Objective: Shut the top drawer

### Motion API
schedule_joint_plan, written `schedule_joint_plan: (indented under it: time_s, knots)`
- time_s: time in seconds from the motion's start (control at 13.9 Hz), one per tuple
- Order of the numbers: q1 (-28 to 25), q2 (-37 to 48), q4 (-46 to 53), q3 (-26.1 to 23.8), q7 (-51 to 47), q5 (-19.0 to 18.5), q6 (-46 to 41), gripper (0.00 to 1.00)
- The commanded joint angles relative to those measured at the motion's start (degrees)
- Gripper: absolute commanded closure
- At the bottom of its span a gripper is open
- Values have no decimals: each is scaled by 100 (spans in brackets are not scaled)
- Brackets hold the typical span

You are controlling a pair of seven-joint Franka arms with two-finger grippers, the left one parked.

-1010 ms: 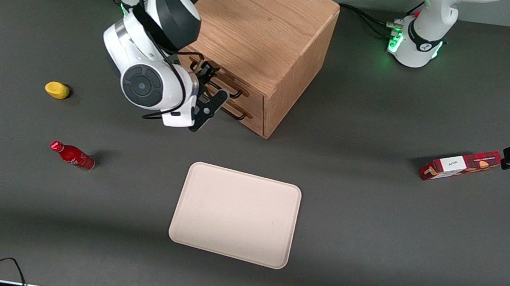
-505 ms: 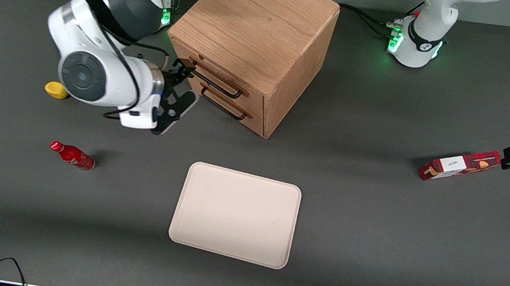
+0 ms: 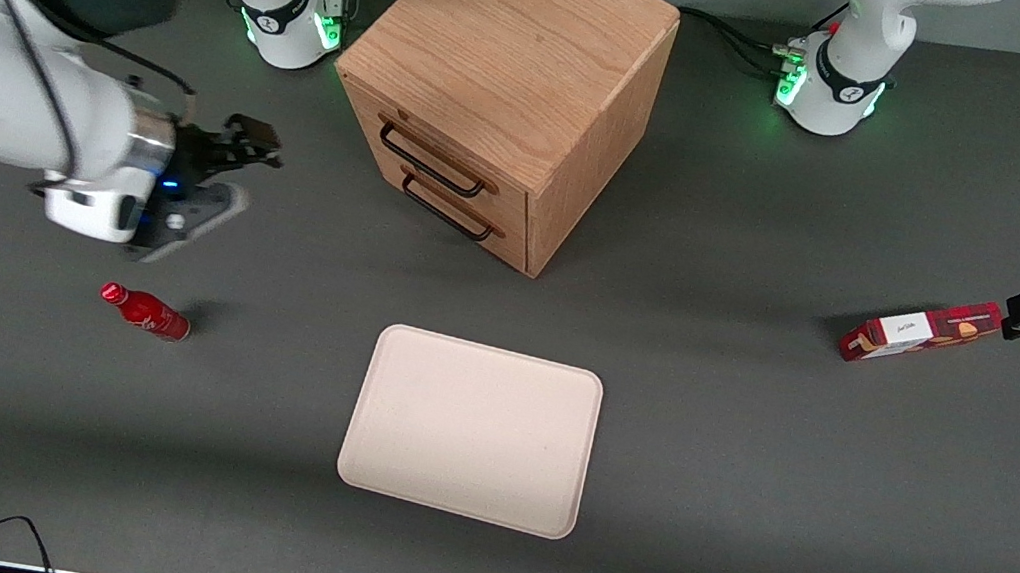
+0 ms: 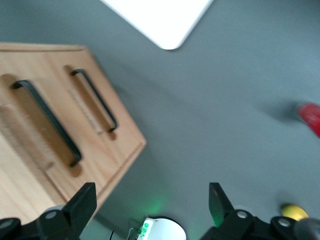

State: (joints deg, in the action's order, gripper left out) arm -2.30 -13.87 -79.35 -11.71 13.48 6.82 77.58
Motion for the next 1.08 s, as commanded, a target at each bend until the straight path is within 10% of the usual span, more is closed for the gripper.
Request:
schedule_joint_plan:
  time_s: [0.0, 1.01]
  knots:
    - [-69, 313, -80, 344, -468, -548, 2, 0]
    - [-86, 2133, -2277, 2006, -1304, -849, 1761, 0]
